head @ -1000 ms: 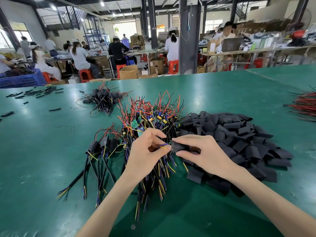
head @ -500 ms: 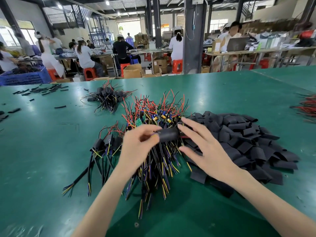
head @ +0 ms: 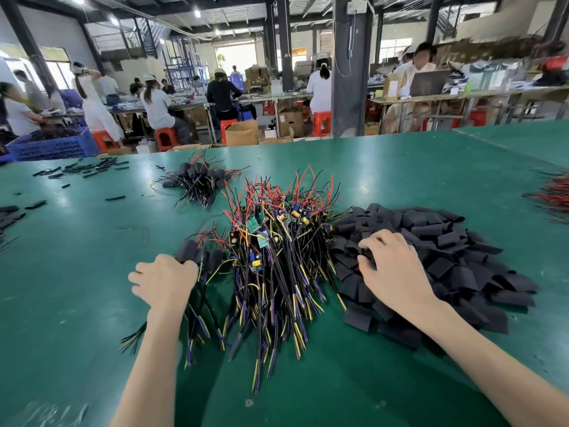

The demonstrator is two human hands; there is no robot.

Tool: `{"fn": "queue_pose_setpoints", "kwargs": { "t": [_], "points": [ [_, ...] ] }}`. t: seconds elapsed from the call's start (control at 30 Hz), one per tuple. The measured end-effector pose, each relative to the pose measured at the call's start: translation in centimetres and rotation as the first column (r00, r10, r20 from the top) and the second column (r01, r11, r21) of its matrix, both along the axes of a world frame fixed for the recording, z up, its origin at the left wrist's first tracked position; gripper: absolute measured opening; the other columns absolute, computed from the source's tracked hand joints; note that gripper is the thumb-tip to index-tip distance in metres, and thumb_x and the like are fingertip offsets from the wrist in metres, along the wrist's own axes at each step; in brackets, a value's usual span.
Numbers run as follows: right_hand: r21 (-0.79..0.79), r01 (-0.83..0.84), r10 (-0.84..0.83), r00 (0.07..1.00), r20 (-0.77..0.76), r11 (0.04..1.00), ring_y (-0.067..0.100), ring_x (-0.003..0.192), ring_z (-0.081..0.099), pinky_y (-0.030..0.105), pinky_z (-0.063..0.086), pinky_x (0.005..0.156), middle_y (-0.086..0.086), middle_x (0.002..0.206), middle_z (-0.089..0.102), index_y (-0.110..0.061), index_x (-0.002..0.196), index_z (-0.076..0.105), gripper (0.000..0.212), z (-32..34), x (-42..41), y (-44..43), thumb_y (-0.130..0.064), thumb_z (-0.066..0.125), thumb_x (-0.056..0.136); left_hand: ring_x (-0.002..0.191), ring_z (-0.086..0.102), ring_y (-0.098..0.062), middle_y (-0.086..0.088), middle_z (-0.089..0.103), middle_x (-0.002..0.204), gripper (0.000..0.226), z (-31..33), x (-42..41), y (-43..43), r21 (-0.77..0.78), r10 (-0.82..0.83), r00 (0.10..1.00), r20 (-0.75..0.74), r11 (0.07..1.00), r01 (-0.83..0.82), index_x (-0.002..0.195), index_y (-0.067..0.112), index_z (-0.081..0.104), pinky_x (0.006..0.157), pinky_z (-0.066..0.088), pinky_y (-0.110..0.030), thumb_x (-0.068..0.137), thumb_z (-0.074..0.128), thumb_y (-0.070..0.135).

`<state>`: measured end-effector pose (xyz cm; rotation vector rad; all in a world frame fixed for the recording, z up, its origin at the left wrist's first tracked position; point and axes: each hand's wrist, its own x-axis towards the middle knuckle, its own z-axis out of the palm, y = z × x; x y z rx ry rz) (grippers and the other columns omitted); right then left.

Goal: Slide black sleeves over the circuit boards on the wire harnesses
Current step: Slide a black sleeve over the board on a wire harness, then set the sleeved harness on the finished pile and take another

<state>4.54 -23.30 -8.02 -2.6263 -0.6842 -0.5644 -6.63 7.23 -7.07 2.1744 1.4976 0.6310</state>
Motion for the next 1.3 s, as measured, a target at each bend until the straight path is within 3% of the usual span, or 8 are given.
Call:
{"fn": "queue_pose_setpoints", "kwargs": {
  "t": [0.2,0.4,0.57,0.77,0.87,1.0,1.1,1.3],
  "points": [
    [-0.181,0.176,-0.19,0.979,-0.067,0.968,0.027,0.112,0.043,0.038,0.039,0.089,0.006,0.116,0.05,-0.016,0.116,0.055,0.029,0.1,1.3,-1.1,-0.027,0.047,0.09,0.094,0.055,-0.026,-0.008,0.064,0.101,0.016,3.3,2.8,-4.8,0.425,-0.507,0.796,0.33,0.833,0.354,0.099,0.012,0.064,0.087,0.044,-0.037,0.089,0.053,0.02],
    [-0.17,0.122,-0.143,0.983,-0.116,0.978,0.028,0.113,0.042,0.037,0.042,0.089,0.007,0.117,0.051,-0.015,0.122,0.052,0.034,0.0,1.8,-1.5,-0.024,0.048,0.09,0.064,0.053,-0.023,0.0,0.05,0.061,0.054,5.4,8.7,-9.2,0.28,-0.535,0.845,0.024,0.814,0.508,0.065,0.011,0.048,0.056,0.039,-0.026,0.083,0.056,0.061],
    [-0.149,0.09,-0.114,0.98,-0.161,0.985,0.027,0.113,0.04,0.038,0.042,0.09,0.006,0.115,0.048,-0.017,0.121,0.053,0.035,0.1,2.2,-1.8,-0.027,0.055,0.087,0.058,0.047,-0.021,-0.001,0.041,0.056,0.043,6.7,10.0,-9.2,0.136,-0.468,0.881,0.073,0.88,0.456,0.057,0.008,0.039,0.057,0.038,-0.025,0.072,0.073,0.029],
    [-0.097,-0.013,-0.021,0.94,-0.34,0.995,0.025,0.107,0.037,0.036,0.038,0.09,0.002,0.102,0.034,-0.021,0.111,0.05,0.036,0.8,2.9,-2.8,-0.025,0.065,0.079,0.073,0.055,-0.025,-0.008,0.062,0.075,0.013,8.1,8.9,-8.5,0.109,-0.556,0.752,0.354,0.823,0.558,0.074,0.008,0.066,0.069,0.047,-0.028,0.082,0.062,0.018],
    [-0.185,-0.072,-0.002,0.927,-0.375,0.98,0.025,0.107,0.039,0.037,0.04,0.092,0.003,0.104,0.041,-0.022,0.114,0.047,0.039,0.7,3.2,-3.1,-0.027,0.065,0.079,0.088,0.059,-0.01,-0.001,0.065,0.101,0.019,9.3,8.0,-9.2,0.247,-0.575,0.642,0.507,0.81,0.531,0.106,0.009,0.064,0.087,0.045,-0.023,0.09,0.06,0.017],
    [-0.153,-0.094,0.034,0.934,-0.355,0.984,0.022,0.101,0.045,0.031,0.04,0.079,-0.002,0.096,0.047,-0.022,0.105,0.049,0.031,0.6,3.2,-3.1,-0.025,0.066,0.078,0.081,0.054,0.011,0.014,0.061,0.091,0.011,12.0,5.7,-10.1,0.435,-0.606,0.449,0.656,0.79,0.431,0.102,0.017,0.06,0.082,0.043,-0.011,0.091,0.056,0.018],
    [-0.099,-0.089,0.047,0.929,-0.366,0.991,0.019,0.098,0.047,0.028,0.038,0.075,-0.004,0.095,0.049,-0.027,0.095,0.048,0.029,0.8,3.1,-3.0,-0.028,0.07,0.076,0.093,0.058,-0.014,0.004,0.065,0.099,0.02,14.7,4.0,-9.9,0.596,-0.683,0.41,0.604,0.729,0.337,0.109,0.017,0.062,0.087,0.045,-0.03,0.094,0.05,0.019],
    [-0.172,-0.188,0.076,0.855,-0.513,0.967,0.018,0.106,0.038,0.04,0.036,0.089,-0.003,0.107,0.041,-0.03,0.095,0.049,0.032,2.2,2.7,-3.2,-0.006,0.05,0.073,0.09,0.05,-0.008,-0.012,0.051,0.101,0.029,15.6,2.1,-7.9,0.823,-0.805,0.462,0.371,0.516,0.238,0.12,0.006,0.058,0.089,0.035,-0.009,0.096,0.044,0.012]
  ]
}}
